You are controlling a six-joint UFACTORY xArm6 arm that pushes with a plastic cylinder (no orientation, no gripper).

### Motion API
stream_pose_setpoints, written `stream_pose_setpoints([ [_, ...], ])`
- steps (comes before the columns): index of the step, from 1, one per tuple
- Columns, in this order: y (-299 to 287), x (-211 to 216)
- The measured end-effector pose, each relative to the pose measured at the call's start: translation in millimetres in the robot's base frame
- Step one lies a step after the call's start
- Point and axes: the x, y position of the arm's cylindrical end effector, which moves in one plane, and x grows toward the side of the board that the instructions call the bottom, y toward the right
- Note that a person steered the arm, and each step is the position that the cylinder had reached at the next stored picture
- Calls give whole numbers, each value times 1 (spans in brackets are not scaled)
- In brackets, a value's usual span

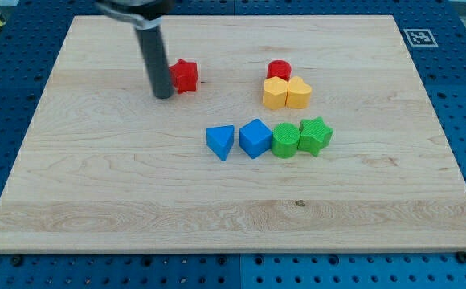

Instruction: Move the red star towards top center of the board

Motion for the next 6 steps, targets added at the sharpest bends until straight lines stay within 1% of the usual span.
stream_pose_setpoints([
  [1,29,-29],
  [2,37,-38],
  [4,37,-70],
  [6,17,-72],
])
